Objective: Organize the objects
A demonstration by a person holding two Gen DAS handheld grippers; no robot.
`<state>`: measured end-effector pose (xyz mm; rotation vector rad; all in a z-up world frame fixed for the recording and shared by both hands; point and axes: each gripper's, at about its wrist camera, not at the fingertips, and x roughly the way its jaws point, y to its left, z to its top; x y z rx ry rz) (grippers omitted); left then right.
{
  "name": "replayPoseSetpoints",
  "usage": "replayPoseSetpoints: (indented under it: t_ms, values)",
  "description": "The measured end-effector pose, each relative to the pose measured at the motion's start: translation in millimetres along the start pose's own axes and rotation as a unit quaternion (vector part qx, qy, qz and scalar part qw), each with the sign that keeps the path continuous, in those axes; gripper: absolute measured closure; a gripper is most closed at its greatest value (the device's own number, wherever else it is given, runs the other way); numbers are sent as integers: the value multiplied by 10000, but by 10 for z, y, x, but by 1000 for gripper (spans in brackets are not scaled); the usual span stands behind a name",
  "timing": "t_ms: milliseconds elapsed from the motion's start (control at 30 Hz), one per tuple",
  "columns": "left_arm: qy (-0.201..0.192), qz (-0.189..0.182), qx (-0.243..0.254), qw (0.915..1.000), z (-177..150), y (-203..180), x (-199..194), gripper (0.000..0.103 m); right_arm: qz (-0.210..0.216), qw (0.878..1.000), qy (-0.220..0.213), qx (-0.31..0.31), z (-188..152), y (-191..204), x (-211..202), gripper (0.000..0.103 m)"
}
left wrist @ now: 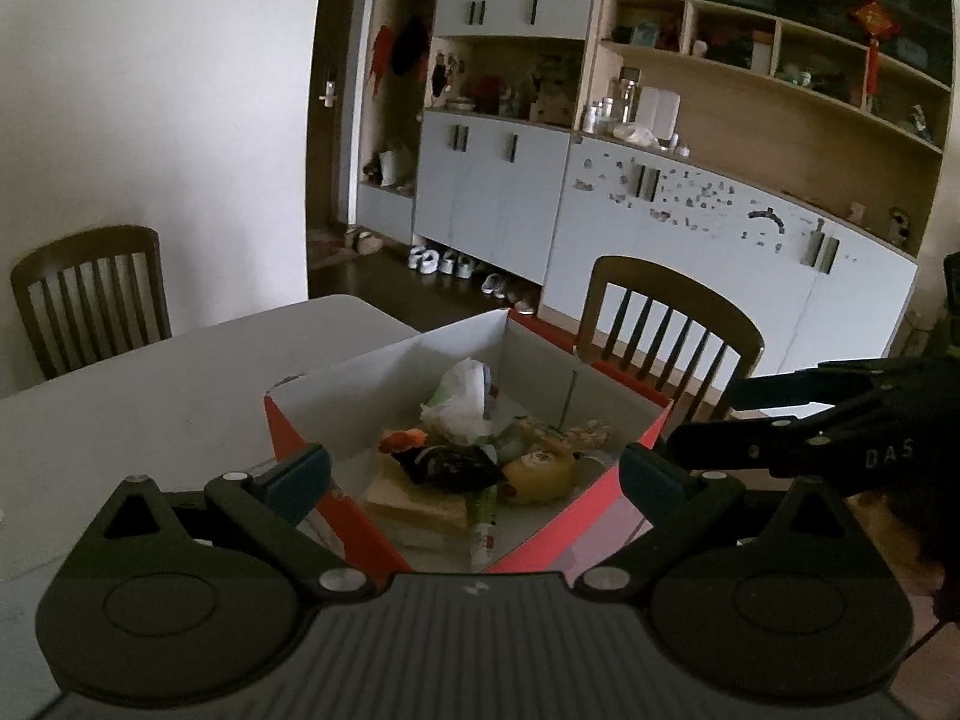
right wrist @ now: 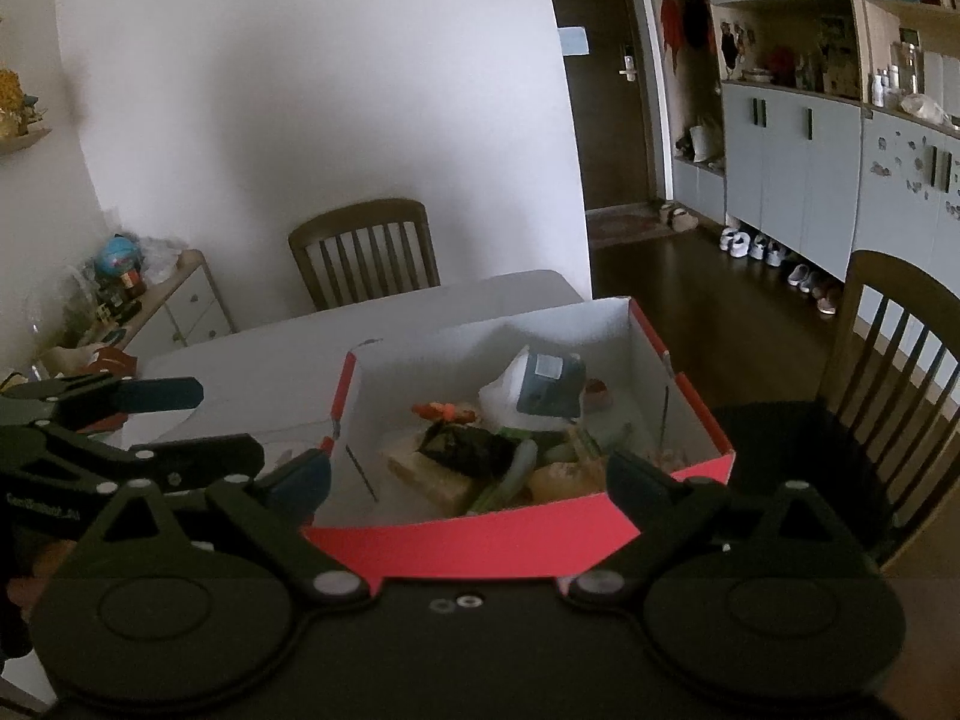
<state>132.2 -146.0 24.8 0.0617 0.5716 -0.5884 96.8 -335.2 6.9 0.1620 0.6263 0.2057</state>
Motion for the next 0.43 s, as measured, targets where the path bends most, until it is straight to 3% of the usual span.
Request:
replayPoseSetpoints:
  t_ms: [433]
  values:
    - [252, 148, -154, 9995, -108, 24, 0, 0, -15, 10000, 57, 32, -31, 40, -55, 5]
